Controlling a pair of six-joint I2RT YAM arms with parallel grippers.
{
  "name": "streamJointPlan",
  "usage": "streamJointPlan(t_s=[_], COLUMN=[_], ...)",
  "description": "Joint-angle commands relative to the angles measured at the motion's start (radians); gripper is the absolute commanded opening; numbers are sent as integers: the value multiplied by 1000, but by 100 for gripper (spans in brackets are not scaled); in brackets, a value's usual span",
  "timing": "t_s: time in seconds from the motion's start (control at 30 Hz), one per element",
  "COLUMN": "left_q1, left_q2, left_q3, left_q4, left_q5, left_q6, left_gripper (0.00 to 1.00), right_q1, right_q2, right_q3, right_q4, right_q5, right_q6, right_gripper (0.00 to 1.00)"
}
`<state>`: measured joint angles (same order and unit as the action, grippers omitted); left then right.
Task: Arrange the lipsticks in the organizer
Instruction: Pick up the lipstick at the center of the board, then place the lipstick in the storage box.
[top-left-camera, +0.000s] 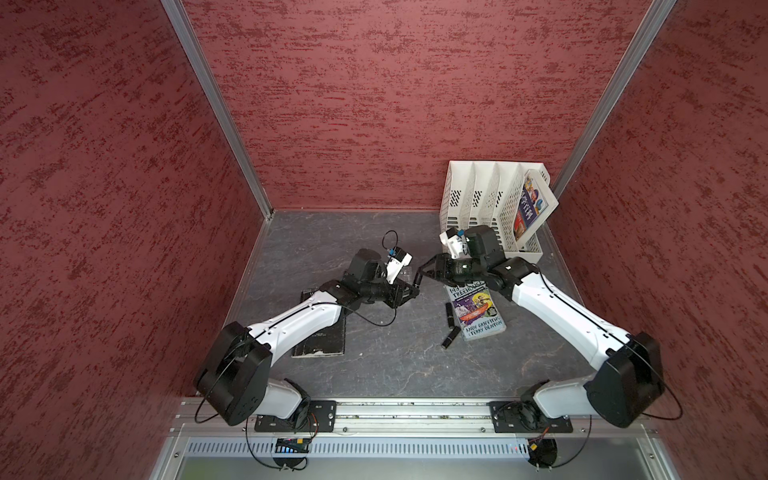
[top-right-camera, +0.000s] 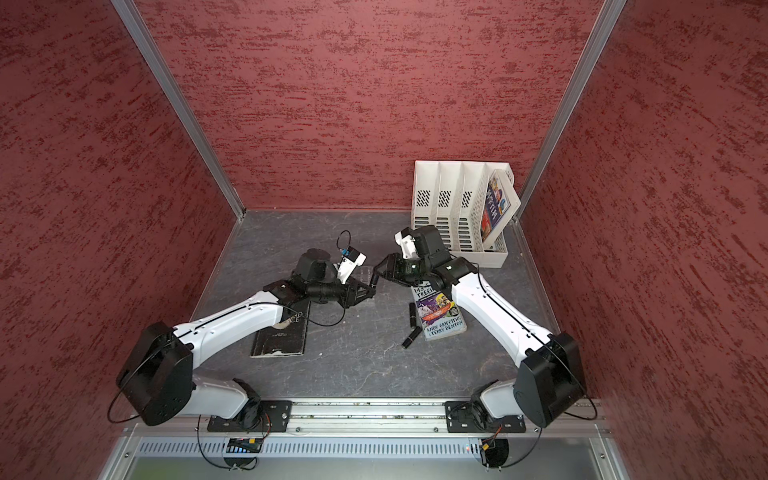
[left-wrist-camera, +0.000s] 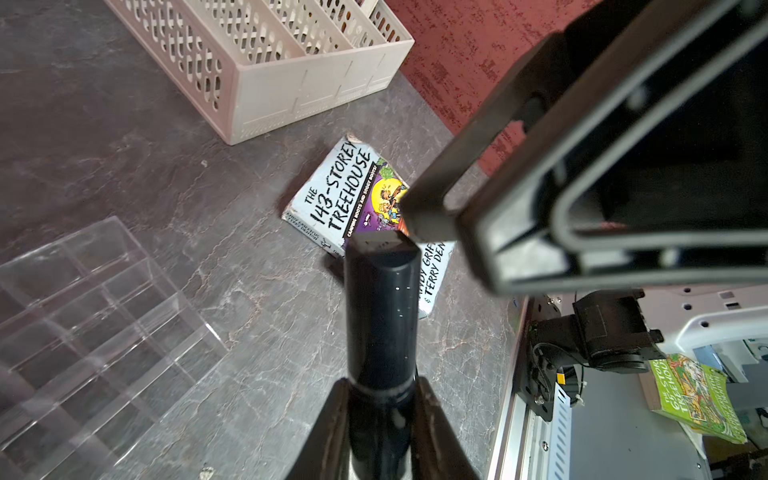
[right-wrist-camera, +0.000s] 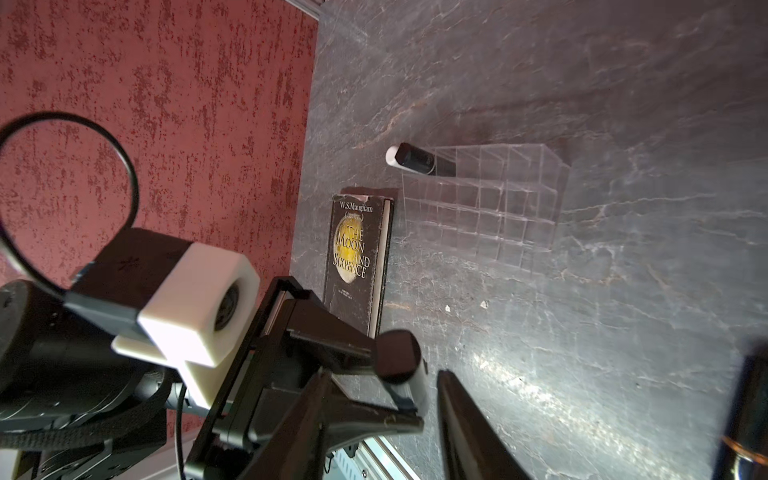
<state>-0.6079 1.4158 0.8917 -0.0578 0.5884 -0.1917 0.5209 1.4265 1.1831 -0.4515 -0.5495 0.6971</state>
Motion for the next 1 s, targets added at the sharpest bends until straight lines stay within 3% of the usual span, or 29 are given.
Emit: streamJointPlan(t_s=[0.0,0.23,0.3,0.43,0.53,0.67,0.8,0.97], left_q1=[-3,-1,0,11,59,211,268,266], left_q2=[-3,-6,-8,-34,-111,-200,-252,-265], left_q3=[1,11,17,31,31,15,-33,-101], left_q4=[36,26,27,-12,-130,-335,-384,-314], left_q5=[42,29,11,-57,-187,-437,-549,-511], left_q6=[18,4,-17,-95,-136,-201,-214,-266], left_gripper=[20,20,25,67,81,81,80,80], right_q1=[24,44,51,56,58,121,225,270], right_q2=[24,84,91,107,127,161,239,371], right_q3=[33,69,69,45,41,56,105,193], right_q4=[-11,-20,-10,75,121,142,203,287], right_q5=[-8,14,34,102,218,568,884,955], right_q6=[-26,-35,-28,38,85,76,-6,-74], right_gripper=[43,26,22,18,17,16,16,15])
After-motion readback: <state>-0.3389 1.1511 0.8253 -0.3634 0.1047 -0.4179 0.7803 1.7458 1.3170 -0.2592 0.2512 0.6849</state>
